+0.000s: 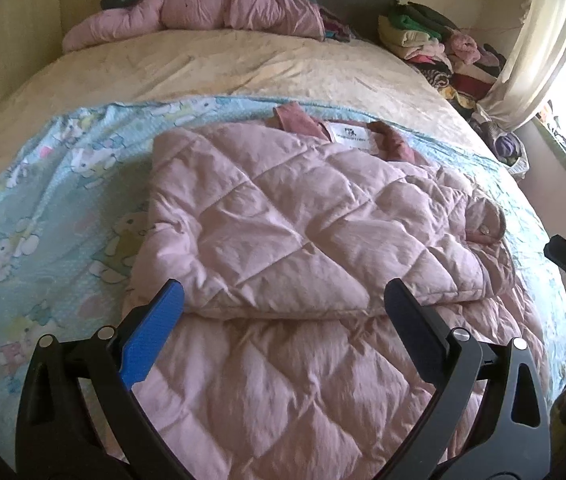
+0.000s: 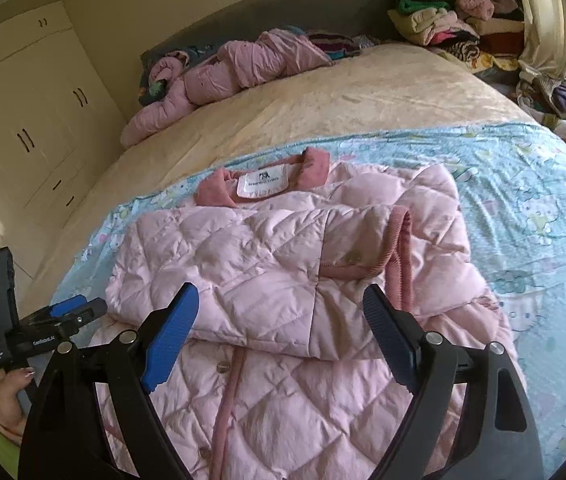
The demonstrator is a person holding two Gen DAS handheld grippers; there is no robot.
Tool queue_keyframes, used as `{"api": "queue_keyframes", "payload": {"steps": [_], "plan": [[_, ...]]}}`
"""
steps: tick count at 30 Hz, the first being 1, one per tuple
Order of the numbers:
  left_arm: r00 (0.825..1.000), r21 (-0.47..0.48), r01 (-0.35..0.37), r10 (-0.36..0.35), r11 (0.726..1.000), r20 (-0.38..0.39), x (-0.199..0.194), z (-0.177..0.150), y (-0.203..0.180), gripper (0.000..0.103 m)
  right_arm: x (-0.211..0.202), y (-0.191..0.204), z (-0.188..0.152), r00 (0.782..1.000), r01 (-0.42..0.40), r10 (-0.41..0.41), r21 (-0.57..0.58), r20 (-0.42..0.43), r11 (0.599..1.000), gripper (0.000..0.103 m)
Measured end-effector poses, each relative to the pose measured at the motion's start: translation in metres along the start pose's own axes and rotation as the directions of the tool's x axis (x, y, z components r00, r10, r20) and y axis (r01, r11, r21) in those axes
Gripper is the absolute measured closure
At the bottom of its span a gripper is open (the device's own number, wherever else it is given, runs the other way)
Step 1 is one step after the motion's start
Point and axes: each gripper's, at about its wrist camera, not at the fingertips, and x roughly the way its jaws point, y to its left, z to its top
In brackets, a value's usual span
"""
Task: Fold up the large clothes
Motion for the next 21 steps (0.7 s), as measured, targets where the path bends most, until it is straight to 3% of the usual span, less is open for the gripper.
{"api": "queue_keyframes", "payload": {"steps": [9,21], "plan": [[0.998,0.006,0.016,-0.016,1.0,0.066,-0.042,-0.012,-0.005,0.009,-0.043,0.005,-0.001,0.998,-0.017,0.019,-0.023,0.067,1.0,0.02],[0.995,0.022,0.027,-0.029,0.999,0.095,-0.072,-0.026,-0.009,0.009,-0.085,0.011,-0.005,0.992,-0.023,0.029,-0.046,0.125,0.999,0.02]]}}
